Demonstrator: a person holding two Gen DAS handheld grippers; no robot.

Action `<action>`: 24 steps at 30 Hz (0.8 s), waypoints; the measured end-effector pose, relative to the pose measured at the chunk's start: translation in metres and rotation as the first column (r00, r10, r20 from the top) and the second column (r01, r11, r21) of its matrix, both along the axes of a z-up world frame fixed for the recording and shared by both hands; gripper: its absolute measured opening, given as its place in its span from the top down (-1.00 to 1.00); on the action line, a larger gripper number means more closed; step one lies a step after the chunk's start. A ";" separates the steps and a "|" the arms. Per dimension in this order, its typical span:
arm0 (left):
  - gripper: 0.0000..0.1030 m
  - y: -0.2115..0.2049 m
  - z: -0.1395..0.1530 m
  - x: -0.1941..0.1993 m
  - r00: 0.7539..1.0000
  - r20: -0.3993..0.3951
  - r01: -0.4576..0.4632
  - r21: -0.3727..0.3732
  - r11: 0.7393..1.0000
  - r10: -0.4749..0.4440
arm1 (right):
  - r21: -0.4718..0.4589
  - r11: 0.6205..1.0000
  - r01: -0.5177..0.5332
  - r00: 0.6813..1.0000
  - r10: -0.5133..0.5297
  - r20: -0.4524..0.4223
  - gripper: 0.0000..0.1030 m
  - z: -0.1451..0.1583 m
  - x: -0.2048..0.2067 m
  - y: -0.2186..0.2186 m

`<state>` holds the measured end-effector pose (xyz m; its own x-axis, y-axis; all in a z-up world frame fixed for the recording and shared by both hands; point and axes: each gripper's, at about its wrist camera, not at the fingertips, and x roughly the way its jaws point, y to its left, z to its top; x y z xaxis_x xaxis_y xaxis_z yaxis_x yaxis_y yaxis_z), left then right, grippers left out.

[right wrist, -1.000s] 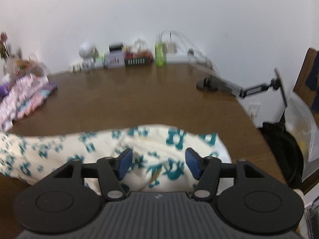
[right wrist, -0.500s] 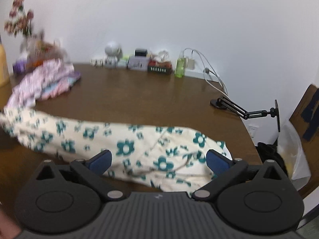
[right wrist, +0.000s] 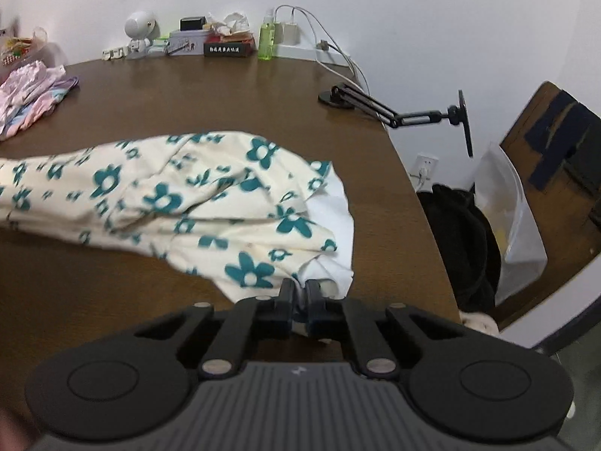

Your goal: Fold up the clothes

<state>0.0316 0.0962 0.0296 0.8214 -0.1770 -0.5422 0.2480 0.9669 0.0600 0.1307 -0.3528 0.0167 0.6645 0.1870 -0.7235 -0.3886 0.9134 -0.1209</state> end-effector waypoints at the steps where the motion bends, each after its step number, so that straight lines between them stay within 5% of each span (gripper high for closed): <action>1: -0.95 -0.002 0.001 0.000 1.000 0.003 0.005 0.005 1.000 -0.005 | -0.003 1.000 -0.004 1.000 0.005 0.013 0.90 0.001 0.005 0.002; 6: -0.95 -0.006 0.002 0.000 1.000 0.006 0.002 0.022 1.000 -0.002 | -0.006 0.999 -0.046 0.997 0.046 0.068 0.91 0.012 0.024 0.010; 15: -0.95 -0.003 -0.002 0.004 1.000 -0.015 -0.024 0.032 0.999 0.024 | -0.012 0.998 -0.060 0.998 0.060 0.004 0.85 -0.006 0.043 0.013; 24: -0.95 0.009 -0.003 0.008 0.996 -0.034 -0.080 0.025 0.996 0.081 | 0.157 0.985 -0.065 0.995 0.051 0.087 -0.11 0.034 0.018 0.002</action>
<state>0.0391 0.1051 0.0266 0.8132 -0.0975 -0.5738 0.1714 0.9823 0.0759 0.1484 -0.3505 0.0507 0.7052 0.3354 -0.6246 -0.4363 0.8998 -0.0094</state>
